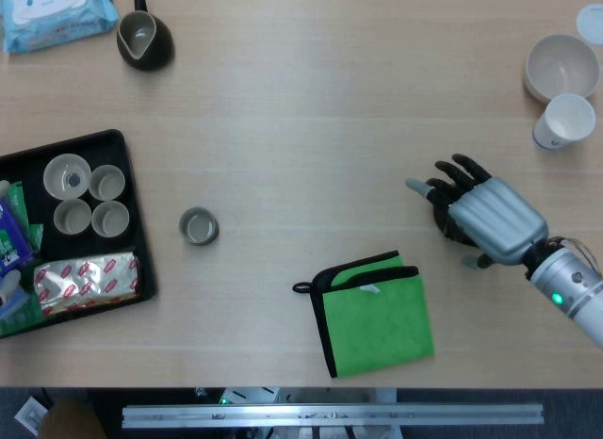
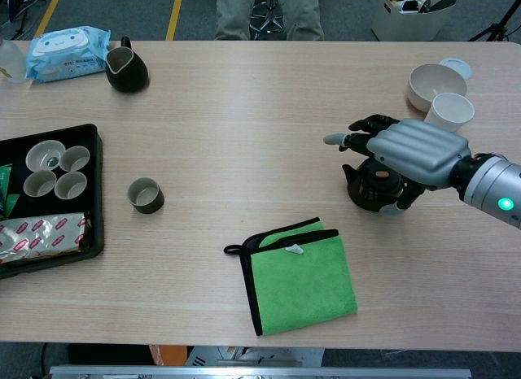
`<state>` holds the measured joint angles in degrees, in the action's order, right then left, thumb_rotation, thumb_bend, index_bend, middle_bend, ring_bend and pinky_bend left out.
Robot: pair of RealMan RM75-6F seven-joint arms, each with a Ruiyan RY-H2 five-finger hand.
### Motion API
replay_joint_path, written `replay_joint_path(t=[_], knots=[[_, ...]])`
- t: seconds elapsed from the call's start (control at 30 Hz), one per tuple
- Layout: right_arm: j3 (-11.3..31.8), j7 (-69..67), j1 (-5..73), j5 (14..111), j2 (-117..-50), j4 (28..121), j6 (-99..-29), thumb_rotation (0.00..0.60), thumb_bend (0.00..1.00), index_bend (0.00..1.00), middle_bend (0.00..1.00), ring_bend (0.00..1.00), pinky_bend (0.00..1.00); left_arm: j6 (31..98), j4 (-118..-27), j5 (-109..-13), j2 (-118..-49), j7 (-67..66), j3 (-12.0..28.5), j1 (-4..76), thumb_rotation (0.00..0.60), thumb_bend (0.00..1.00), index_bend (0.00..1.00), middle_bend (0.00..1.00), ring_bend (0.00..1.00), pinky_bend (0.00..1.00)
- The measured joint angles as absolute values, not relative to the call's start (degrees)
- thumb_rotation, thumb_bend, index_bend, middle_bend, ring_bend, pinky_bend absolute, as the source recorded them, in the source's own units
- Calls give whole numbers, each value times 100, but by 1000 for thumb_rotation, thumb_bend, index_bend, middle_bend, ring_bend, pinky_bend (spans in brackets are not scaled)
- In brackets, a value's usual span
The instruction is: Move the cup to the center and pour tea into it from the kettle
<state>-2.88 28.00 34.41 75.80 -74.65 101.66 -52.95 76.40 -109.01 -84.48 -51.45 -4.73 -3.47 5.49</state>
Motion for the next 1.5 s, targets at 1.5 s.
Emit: replay_joint_path(t=[1.5], knots=[[-300, 3509, 3264, 6854, -7665, 9566, -5569, 600, 0, 0, 172, 54, 0, 7467, -10950, -8447, -5144, -364, -392, 617, 600, 282, 52, 33, 21, 16]])
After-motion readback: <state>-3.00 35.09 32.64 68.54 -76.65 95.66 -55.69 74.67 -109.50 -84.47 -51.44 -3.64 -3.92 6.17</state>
